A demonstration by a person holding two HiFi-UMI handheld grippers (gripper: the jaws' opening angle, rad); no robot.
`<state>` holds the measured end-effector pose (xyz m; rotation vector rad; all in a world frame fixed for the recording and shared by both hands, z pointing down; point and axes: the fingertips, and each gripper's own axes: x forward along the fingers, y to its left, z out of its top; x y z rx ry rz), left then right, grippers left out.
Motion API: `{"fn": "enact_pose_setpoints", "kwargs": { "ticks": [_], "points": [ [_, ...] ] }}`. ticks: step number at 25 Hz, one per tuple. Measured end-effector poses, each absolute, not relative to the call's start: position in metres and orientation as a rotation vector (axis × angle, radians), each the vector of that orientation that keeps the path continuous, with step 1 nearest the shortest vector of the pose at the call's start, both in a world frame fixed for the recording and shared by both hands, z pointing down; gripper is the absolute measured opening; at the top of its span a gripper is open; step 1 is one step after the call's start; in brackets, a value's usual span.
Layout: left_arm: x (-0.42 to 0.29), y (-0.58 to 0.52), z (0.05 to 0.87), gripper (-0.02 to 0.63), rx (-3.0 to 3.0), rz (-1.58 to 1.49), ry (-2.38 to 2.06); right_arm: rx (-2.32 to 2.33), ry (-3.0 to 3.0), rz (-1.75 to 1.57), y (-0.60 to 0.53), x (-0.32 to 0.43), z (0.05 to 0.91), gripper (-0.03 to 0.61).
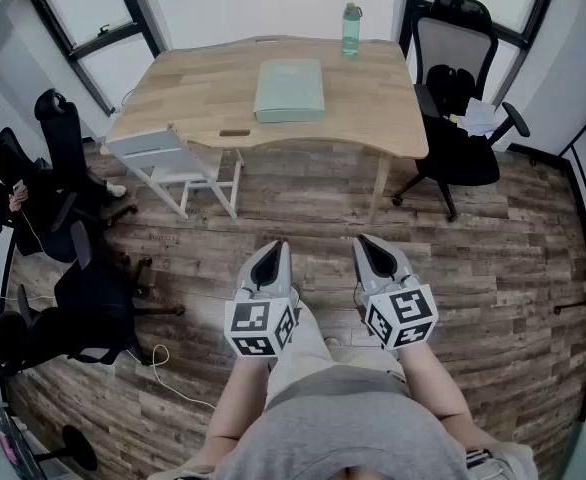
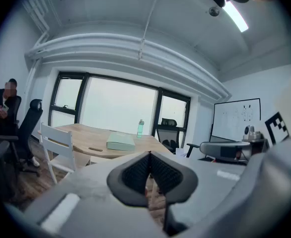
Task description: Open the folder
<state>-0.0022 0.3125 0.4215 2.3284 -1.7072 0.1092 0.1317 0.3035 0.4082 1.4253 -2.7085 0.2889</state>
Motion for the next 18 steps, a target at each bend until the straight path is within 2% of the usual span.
{"fn": "enact_pose_setpoints", "kwargs": {
  "ticks": [18],
  "points": [
    [0.0, 0.318, 0.42, 0.003, 2.297, 0.141, -1.755, 1.302, -2.778, 0.358, 0.304, 0.122, 0.408, -0.002]
  ]
}}
